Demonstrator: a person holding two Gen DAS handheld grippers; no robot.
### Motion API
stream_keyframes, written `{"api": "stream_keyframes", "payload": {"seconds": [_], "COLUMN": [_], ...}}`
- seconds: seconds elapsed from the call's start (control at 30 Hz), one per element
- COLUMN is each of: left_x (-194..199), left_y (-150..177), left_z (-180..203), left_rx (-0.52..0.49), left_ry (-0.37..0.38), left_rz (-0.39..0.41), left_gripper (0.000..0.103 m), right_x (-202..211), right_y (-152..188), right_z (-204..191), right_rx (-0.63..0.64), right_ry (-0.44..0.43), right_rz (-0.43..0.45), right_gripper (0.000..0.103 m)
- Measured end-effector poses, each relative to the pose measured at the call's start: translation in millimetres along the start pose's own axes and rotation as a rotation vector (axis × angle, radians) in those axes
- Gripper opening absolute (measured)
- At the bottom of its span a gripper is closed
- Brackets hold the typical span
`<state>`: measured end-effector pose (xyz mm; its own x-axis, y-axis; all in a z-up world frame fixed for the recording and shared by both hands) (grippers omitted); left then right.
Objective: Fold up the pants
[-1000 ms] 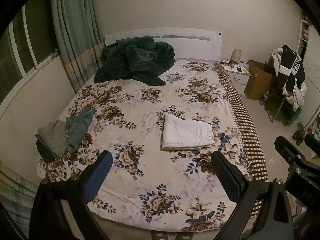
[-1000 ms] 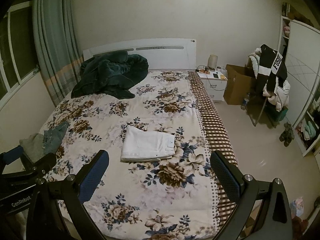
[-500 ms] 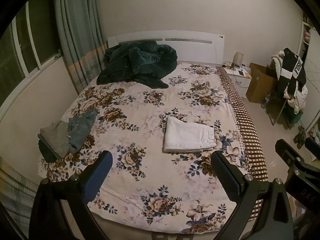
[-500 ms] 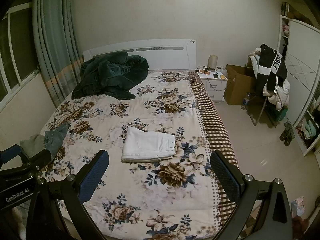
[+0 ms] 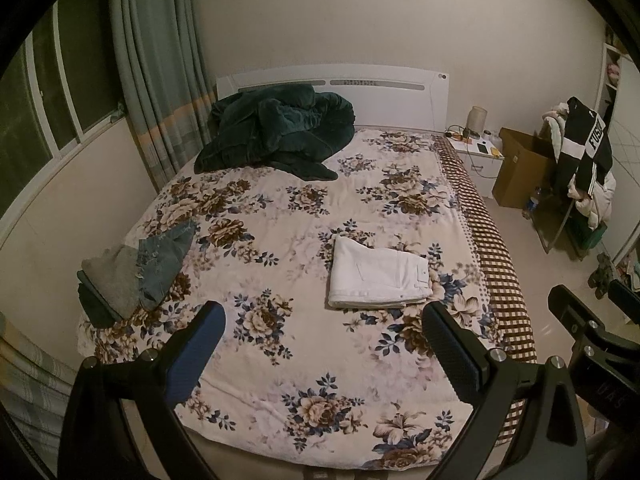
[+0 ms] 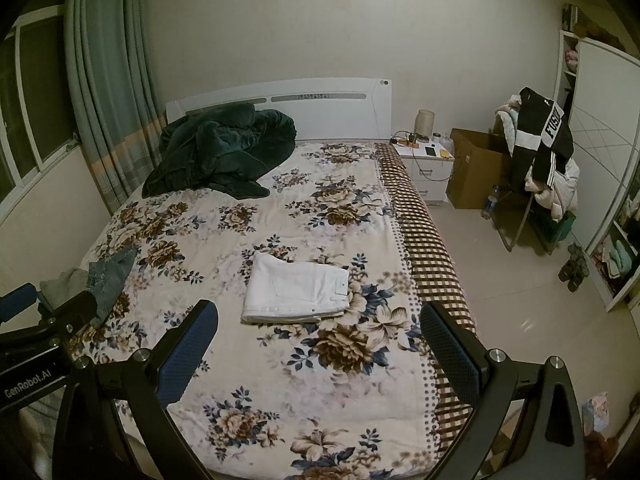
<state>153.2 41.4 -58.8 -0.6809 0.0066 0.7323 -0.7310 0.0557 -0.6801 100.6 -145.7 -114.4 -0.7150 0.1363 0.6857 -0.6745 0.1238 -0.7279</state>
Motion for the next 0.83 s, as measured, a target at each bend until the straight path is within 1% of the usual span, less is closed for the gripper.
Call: {"api": "stream_keyframes", "payload": {"seconds": [0.67, 0.83], "left_x": [0.4, 4.6], "left_y": [1.6, -10.3], "left_z": [1.7, -4.6], "left_rx": [-0.002, -0.008], "left_ry": [-0.003, -0.005], "left_rz": [0.005, 0.03], "left_gripper": [0.1, 0.1], "right_x": [0.8, 1.2], "right_y": [1.2, 1.6], "right_z": [-1.0, -3.1], "right_rx": [-0.002, -0.002], "right_ry": [0.0, -0.002], "right_rz": [-0.003, -0.006], "right_gripper": [0.103, 0.103]}}
Point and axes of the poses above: each gripper's, at about its wrist camera, not at the fingertips, and x roughly against the way its jaws point, z to its right, y to its underside, the point moved 3 cm from there along -x, roughly the way its jaws point, and after that the axes turned 1 degree about x, right-handed, at the moved point
